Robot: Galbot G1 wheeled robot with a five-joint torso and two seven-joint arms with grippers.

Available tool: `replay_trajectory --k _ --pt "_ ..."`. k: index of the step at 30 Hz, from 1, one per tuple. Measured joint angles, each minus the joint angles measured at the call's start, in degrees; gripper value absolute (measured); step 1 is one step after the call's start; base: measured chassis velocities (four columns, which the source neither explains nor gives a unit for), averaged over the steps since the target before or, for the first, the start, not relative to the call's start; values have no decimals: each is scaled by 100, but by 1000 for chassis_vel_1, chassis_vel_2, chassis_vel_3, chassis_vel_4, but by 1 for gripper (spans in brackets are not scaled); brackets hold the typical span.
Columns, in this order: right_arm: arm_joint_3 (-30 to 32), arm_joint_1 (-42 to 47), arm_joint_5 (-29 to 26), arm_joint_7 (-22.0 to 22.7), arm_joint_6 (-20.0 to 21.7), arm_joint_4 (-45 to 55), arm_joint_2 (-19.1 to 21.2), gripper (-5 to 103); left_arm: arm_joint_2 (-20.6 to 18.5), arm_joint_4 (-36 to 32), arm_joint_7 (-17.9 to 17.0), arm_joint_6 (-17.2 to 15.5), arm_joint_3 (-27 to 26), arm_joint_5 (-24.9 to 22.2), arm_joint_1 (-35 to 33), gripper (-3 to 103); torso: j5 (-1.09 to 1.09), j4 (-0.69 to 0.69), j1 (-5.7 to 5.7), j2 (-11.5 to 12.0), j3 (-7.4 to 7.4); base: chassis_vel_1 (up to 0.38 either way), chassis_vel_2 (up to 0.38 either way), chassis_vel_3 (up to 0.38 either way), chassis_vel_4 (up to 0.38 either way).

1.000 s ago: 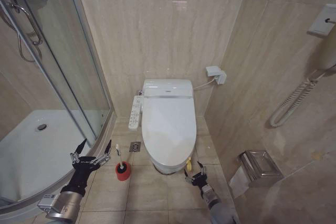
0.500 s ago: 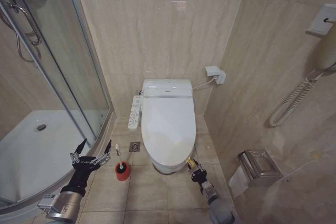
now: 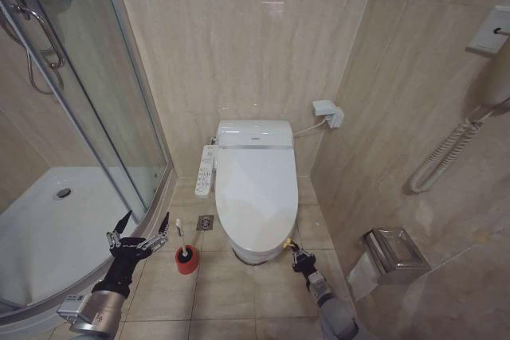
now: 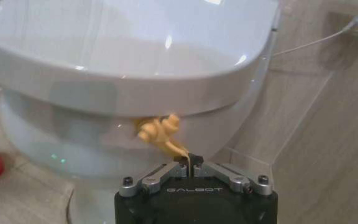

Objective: Open the toilet lid, clean the toilet bowl with a toilet brush, close the toilet lid, and flush.

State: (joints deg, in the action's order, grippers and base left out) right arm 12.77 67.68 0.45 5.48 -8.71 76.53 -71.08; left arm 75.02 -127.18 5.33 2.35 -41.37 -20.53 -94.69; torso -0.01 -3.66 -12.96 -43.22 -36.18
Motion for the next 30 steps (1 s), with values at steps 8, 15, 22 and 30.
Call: replay_trajectory --k 8,15,22,30 --pt "620 191 -537 95 131 629 -52 1 0 0 0 0 0 0 0 100 -2 2 0 0 0 0 0 0 0" --pt "1068 379 -861 131 263 1343 -76 1 0 0 0 0 0 0 0 100 -1 1 0 0 0 0 0 0 0" --pt "1478 520 -1144 204 404 2068 -173 1 0 0 0 0 0 0 0 100 0 1 0 0 0 0 0 0 0" --pt "1763 446 -1588 386 683 2847 -266 1 0 0 0 0 0 0 0 100 3 0 0 0 0 0 0 0 0"
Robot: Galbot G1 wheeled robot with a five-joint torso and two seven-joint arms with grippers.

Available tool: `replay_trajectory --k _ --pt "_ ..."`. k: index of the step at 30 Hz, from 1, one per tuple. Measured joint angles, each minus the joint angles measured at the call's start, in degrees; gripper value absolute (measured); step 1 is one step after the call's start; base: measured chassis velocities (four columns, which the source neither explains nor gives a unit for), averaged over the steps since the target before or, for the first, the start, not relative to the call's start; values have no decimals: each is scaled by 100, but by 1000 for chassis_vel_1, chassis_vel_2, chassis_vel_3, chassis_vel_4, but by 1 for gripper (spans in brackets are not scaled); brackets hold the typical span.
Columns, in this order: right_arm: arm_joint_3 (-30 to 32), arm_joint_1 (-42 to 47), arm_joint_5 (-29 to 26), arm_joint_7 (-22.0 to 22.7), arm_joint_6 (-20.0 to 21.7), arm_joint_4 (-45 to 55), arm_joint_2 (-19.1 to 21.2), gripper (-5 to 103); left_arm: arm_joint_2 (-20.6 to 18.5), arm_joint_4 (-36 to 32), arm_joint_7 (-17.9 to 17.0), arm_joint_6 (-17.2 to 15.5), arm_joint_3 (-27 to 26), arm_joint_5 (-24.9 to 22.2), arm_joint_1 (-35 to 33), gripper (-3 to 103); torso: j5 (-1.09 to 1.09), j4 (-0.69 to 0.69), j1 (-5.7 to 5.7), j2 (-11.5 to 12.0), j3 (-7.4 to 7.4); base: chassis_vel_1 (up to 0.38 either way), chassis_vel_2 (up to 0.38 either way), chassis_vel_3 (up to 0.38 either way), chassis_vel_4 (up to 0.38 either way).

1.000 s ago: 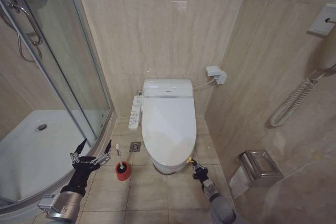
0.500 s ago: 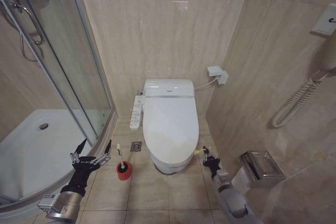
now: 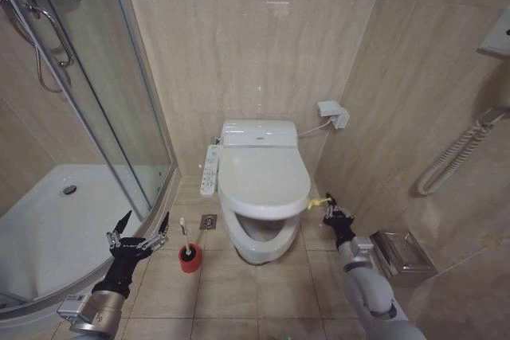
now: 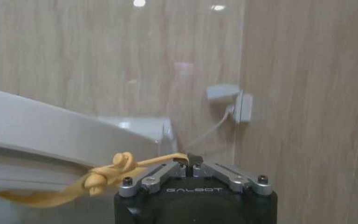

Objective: Open the toilet lid, clean the toilet bowl with a toilet brush, close the toilet lid, and flush.

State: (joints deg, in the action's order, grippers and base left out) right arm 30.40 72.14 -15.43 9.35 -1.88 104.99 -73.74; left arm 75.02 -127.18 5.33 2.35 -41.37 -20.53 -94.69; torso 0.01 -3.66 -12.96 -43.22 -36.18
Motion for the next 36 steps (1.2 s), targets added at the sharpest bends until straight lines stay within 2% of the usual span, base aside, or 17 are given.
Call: replay_trajectory --k 8,18,23,29,36 --pt "103 -517 -405 128 472 318 -11 1 0 0 0 0 0 0 0 100 1 -1 0 0 0 0 0 0 0" --pt "92 -1209 -551 78 909 138 78 1 0 0 0 0 0 0 0 100 -1 -1 0 0 0 0 0 0 0" --pt "74 -1411 -485 47 904 -24 103 1 0 0 0 0 0 0 0 100 -1 0 0 0 0 0 0 0 0" --pt "113 -1580 -348 -314 389 -223 201 1 0 0 0 0 0 0 0 100 -2 -2 0 0 0 0 0 0 0" --pt "125 -1658 -461 -347 336 -264 320 1 0 0 0 0 0 0 0 100 -2 -1 0 0 0 0 0 0 0"
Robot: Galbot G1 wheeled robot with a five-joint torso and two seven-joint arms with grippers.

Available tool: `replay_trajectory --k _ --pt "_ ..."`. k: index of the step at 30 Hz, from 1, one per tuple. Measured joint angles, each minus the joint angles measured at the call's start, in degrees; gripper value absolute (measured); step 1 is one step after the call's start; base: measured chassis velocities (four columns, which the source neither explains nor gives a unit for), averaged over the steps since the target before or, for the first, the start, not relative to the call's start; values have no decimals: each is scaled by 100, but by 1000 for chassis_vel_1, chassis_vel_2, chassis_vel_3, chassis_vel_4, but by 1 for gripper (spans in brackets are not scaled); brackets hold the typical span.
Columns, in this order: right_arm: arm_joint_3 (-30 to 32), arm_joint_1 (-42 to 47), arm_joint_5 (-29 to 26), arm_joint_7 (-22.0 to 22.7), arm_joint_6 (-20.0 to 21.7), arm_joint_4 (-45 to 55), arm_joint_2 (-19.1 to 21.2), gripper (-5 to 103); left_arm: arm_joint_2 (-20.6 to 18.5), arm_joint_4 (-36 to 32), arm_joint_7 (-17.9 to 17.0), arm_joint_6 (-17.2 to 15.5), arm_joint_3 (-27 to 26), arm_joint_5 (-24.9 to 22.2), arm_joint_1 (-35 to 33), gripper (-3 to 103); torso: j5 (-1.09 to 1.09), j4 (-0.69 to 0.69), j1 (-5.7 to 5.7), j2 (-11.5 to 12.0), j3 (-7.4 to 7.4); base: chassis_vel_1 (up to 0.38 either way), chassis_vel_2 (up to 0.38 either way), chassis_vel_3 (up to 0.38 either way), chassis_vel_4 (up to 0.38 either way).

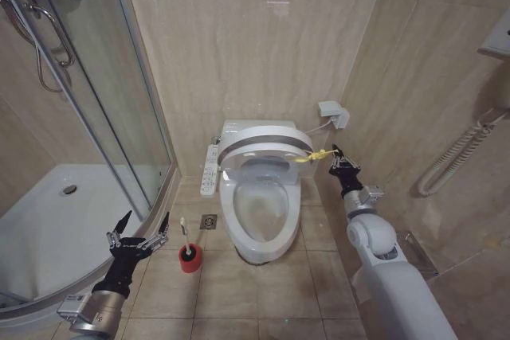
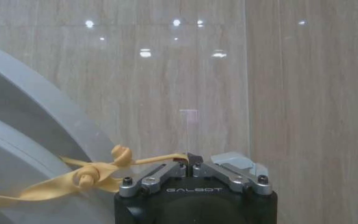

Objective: Open the toilet lid, clean the toilet bowl with a toilet brush, close the toilet lid, and flush.

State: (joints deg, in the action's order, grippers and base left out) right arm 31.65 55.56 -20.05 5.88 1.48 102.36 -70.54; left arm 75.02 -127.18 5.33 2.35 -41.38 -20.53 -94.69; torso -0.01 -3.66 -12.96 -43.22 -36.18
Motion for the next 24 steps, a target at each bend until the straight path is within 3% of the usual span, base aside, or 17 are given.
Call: replay_trajectory --k 11,24 --pt "-248 -915 -158 44 15 -817 191 1 0 0 0 0 0 0 0 100 2 2 0 0 0 0 0 0 0" --pt "-769 -2049 -139 237 -33 -1832 66 1 0 0 0 0 0 0 0 100 2 -5 0 0 0 0 0 0 0"
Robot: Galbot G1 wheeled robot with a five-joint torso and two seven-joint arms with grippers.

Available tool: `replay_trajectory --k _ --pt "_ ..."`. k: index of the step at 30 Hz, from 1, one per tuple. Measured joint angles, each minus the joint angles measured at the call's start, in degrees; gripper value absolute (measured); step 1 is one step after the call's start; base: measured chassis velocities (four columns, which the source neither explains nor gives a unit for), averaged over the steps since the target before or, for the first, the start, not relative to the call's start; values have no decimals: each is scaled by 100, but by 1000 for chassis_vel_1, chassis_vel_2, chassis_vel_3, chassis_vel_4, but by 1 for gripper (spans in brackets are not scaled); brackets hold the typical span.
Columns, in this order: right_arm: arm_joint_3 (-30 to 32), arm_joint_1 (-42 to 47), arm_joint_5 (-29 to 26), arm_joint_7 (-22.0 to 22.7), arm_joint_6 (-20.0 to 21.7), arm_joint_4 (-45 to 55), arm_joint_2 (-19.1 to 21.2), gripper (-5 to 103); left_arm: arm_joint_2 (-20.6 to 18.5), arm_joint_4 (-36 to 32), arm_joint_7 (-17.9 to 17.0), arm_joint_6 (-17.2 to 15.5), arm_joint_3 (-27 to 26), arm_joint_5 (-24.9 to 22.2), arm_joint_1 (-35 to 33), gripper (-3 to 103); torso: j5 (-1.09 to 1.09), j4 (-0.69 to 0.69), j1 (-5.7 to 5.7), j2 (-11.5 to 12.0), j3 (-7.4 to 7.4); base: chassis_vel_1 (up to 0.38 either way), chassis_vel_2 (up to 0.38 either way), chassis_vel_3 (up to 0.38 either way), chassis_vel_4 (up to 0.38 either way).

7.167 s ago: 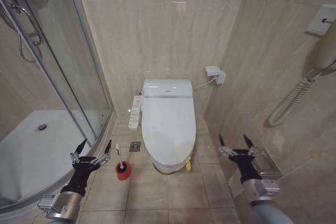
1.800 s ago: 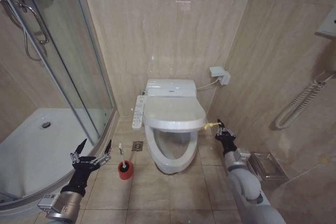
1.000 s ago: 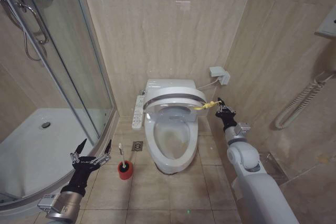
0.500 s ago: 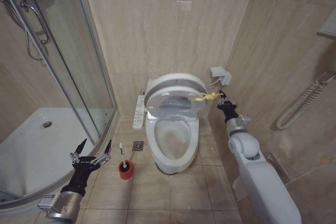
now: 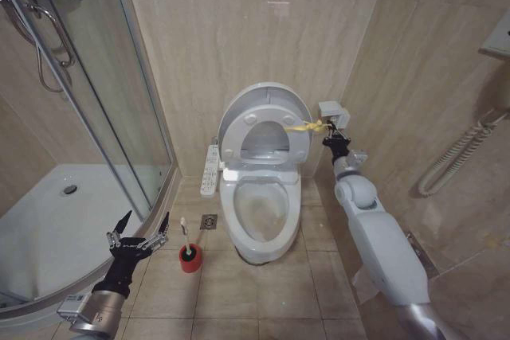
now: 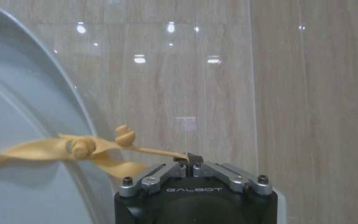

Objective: Open the toilet lid, clean the toilet bowl with a toilet brush, close the toilet lid, and flush.

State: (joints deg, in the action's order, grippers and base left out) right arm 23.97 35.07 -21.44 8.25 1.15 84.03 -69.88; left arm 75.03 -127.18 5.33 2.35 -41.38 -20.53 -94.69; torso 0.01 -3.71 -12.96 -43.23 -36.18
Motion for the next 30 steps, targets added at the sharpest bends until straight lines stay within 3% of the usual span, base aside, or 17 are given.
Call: replay_trajectory --k 14,30 --pt "-444 -855 4 72 -9 -825 -123 1 0 0 0 0 0 0 0 100 -1 1 0 0 0 0 0 0 0" --pt "-732 -1253 -188 175 232 -1099 -231 1 0 0 0 0 0 0 0 100 -1 3 0 0 0 0 0 0 0"
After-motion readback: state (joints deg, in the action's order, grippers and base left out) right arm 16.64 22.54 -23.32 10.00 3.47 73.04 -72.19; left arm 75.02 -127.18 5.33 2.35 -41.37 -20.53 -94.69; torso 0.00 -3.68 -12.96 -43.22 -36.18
